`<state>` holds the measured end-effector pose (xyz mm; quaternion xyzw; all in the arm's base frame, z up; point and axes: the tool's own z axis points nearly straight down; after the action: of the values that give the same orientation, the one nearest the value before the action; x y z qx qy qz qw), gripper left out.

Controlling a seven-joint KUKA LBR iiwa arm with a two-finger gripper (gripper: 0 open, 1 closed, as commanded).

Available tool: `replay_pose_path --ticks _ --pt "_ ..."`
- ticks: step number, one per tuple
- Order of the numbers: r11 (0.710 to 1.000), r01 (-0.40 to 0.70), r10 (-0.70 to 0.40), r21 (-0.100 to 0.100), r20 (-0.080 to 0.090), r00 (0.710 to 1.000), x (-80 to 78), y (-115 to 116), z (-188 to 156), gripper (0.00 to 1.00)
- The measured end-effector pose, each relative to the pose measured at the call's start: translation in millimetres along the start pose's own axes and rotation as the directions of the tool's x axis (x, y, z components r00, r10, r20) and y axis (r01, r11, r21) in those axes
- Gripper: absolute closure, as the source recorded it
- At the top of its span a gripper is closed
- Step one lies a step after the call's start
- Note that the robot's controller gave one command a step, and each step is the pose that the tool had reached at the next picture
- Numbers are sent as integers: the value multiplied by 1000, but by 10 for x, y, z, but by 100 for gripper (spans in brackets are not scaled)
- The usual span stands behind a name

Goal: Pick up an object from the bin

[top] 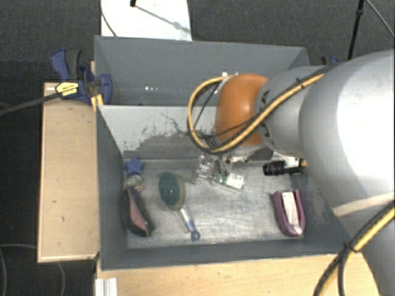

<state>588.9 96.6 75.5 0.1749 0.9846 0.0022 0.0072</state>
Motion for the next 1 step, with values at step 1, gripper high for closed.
replay_pose_path --ticks 1 --pt "999 -39 39 3 -7 999 -20 42 -379 100"
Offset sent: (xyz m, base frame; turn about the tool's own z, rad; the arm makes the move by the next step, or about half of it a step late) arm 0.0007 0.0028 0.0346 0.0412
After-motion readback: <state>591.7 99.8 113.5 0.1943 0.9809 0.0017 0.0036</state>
